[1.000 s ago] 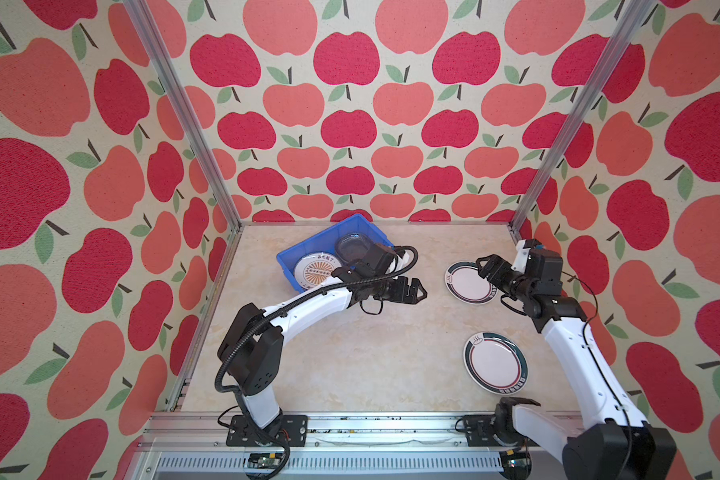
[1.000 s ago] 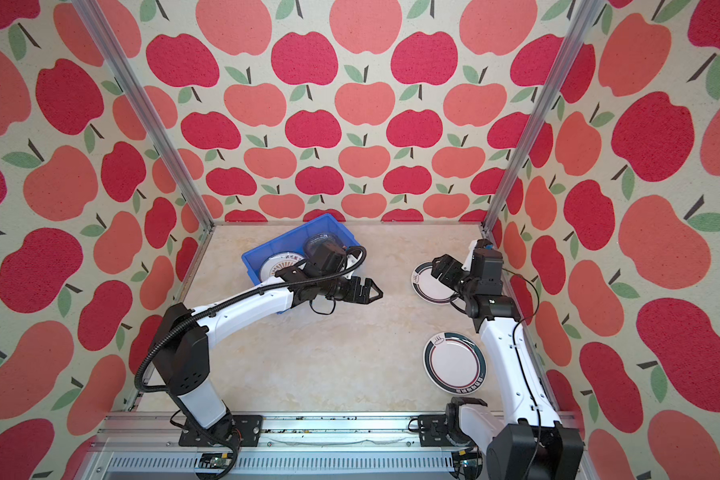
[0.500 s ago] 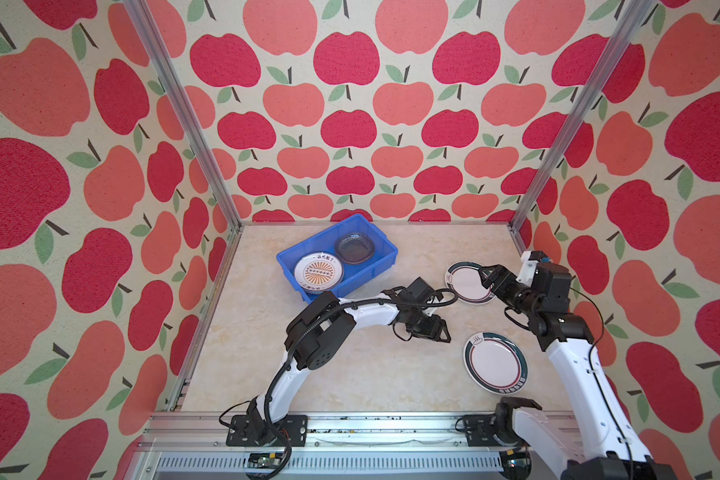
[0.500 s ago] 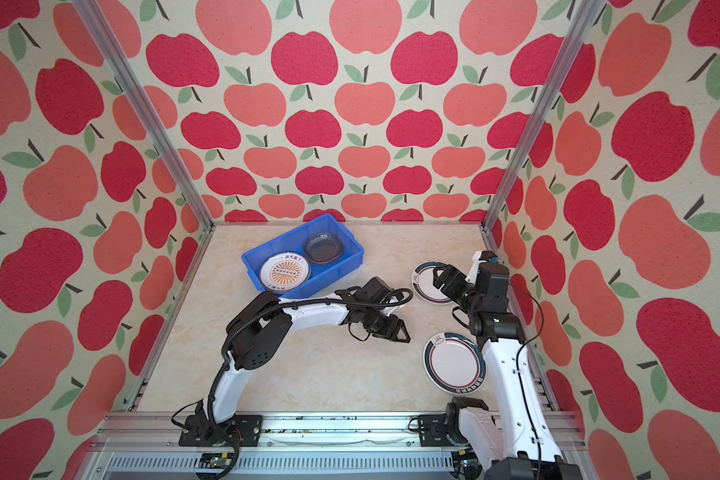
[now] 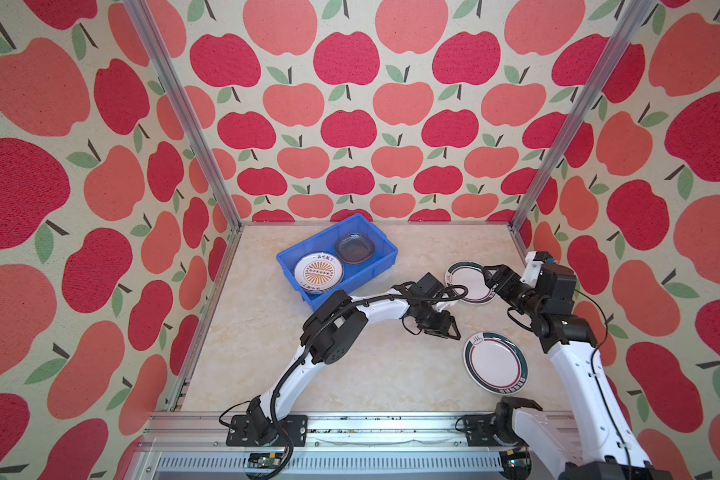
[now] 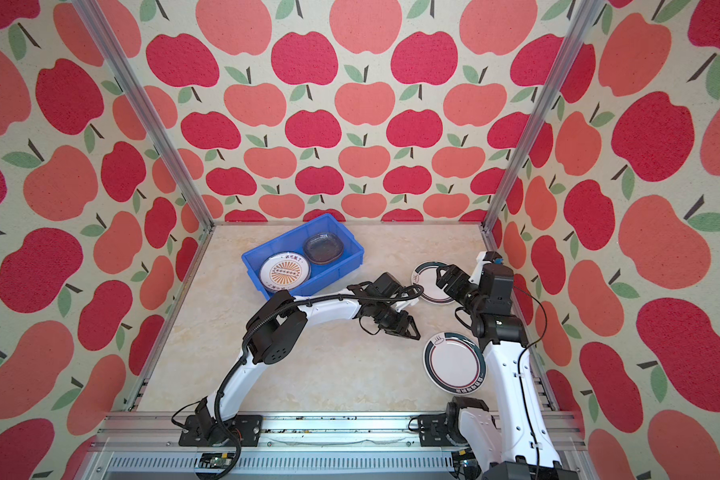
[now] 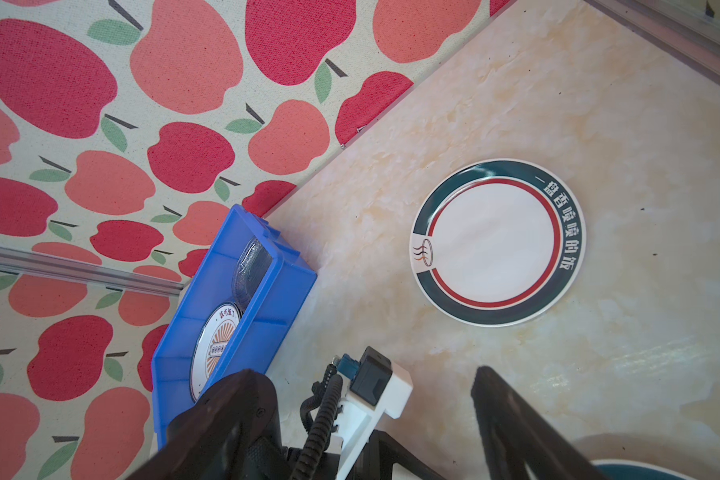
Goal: Place the plates into the plastic bin on the countertop
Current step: 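Reach both grippers to the green-rimmed plate and grasp its rim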
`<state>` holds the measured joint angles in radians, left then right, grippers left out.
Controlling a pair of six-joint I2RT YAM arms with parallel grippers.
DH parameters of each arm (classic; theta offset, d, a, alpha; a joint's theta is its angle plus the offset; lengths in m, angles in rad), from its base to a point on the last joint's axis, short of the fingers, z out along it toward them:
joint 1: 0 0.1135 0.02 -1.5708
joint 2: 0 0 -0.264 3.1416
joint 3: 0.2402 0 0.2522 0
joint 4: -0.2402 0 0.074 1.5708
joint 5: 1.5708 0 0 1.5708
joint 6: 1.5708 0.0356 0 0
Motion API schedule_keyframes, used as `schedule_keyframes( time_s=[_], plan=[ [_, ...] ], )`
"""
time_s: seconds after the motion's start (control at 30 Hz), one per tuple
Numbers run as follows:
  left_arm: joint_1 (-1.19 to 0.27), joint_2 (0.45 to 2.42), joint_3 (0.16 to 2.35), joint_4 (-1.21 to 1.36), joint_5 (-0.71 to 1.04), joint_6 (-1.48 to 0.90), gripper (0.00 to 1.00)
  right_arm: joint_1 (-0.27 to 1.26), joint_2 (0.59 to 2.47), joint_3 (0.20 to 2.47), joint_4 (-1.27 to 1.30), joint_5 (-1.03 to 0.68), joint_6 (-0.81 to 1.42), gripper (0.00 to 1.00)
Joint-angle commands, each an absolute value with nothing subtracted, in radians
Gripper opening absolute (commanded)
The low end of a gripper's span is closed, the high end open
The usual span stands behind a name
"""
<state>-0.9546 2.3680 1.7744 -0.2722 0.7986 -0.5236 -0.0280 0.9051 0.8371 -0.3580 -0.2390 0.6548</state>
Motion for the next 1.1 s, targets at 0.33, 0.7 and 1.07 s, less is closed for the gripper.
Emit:
schedule_keyframes(
  time_s=[0.33,0.7,1.07],
  plan=[
    [-0.995,2.507,1.974,-0.419,0.884,-0.492,0.47,-0.045,0.861,0.805,-0.360,-0.268,0.647,0.84],
    [-1.026,2.650,2.201,-0.590,0.873,-0.471,0.36,-0.099,0.807,0.788,-0.328,-0.297,0.662,0.84],
    [-1.019,2.686,2.235,-0.606,0.882,-0.495,0.23,-0.092,0.788,0.769,-0.325,-0.293,0.660,0.84]
  ],
)
